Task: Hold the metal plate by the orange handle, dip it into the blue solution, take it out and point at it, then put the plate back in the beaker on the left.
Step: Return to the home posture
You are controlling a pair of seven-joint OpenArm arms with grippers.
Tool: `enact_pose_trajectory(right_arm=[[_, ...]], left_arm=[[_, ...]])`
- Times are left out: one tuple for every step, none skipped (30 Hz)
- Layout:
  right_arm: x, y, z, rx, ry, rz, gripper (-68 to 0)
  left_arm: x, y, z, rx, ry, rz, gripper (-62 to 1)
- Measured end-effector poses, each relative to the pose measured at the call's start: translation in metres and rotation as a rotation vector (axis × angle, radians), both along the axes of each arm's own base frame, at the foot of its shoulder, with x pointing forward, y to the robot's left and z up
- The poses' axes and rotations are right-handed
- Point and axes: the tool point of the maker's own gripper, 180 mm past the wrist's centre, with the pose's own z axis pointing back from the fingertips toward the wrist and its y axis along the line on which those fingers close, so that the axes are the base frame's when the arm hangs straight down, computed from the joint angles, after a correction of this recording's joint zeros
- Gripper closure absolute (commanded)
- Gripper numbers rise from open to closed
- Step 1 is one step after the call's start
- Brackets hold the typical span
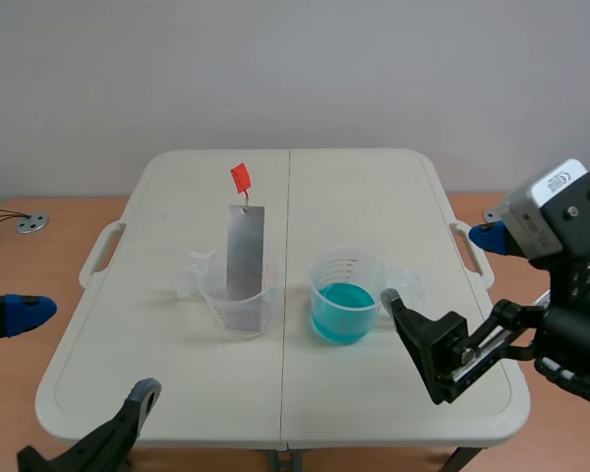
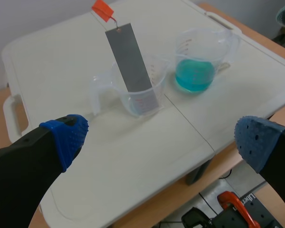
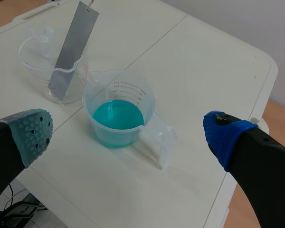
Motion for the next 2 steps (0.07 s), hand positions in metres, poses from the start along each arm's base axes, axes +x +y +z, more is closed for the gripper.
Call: enact_pose_trajectory(right_arm=[[0.0,0.0,0.0,0.0,0.0,0.0,-66.3],[0.0,0.0,0.0,0.0,0.0,0.0,-66.3]], left_arm=[[-0.0008,0.0008,-0.0033,0.01,0.016,0.001,-62.3],[-0.0017,0.0015,-0.0063,0.019,0.031,0.002,-62.3]])
